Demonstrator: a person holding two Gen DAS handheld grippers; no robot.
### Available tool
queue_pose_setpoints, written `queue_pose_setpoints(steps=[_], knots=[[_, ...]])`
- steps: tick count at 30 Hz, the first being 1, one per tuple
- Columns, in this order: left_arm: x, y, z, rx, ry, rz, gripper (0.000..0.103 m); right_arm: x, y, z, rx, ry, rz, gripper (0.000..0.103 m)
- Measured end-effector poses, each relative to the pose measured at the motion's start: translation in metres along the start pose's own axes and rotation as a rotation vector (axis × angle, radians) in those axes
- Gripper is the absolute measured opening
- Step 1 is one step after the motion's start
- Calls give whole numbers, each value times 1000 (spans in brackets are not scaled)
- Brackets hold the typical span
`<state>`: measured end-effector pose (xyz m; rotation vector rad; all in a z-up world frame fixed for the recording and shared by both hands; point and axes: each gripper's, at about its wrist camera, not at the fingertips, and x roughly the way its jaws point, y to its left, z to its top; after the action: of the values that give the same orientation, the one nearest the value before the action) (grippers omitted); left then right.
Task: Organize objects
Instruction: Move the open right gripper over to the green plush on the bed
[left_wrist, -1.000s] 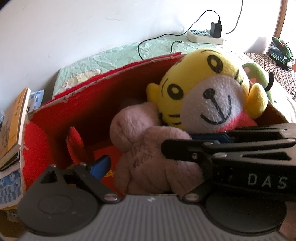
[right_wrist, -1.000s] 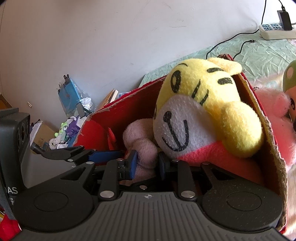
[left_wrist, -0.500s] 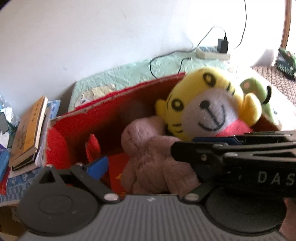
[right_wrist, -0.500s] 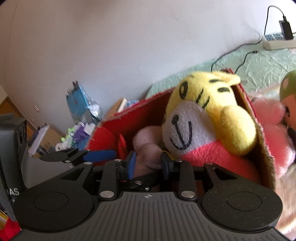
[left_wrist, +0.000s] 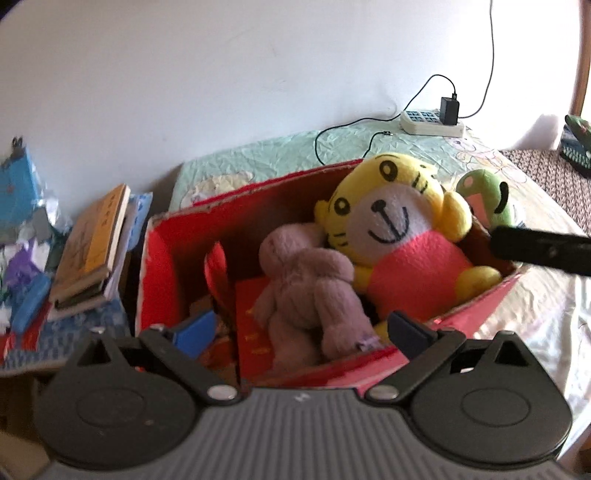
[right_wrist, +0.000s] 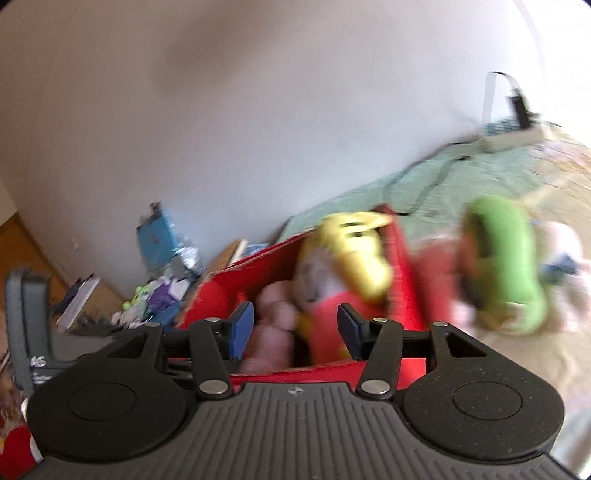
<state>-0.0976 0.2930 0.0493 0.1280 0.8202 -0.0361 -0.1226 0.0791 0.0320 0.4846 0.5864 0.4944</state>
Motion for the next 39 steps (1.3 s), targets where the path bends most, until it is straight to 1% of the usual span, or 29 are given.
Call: queue_pose_setpoints(steps=[4, 7, 13, 16, 22, 24, 29, 32, 34, 37, 39], knots=[[-7, -15, -1, -45, 23, 8, 98, -19, -35, 8, 62, 23, -68, 54], [-9, -35, 6, -35, 18, 18, 97, -31, -57, 12, 106, 36, -95, 53], [-15, -84, 27, -53, -22, -38, 96, -48, -95, 24, 109, 73, -111, 53], [-14, -108, 35, -58, -34, -65, 92, -52, -112, 31, 102, 91, -106, 53], [-4, -152, 44, -63, -29, -84, 85, -54, -148, 42, 79, 137, -82, 53], [-1, -165, 46, -63, -23, -95, 85, -56, -159, 44, 80, 151, -78, 52], [5, -197, 54, -27, -24, -117, 85, -60, -182, 48, 95, 171, -70, 52], [16, -207, 58, -19, -15, -123, 84, -58, -191, 51, 107, 175, -46, 52], [25, -211, 60, -15, -5, -125, 81, -55, -193, 55, 114, 174, -20, 52], [40, -212, 63, -18, 0, -130, 79, -48, -196, 62, 131, 169, 18, 52], [48, -212, 65, -20, 1, -136, 78, -43, -199, 66, 165, 161, 34, 52]])
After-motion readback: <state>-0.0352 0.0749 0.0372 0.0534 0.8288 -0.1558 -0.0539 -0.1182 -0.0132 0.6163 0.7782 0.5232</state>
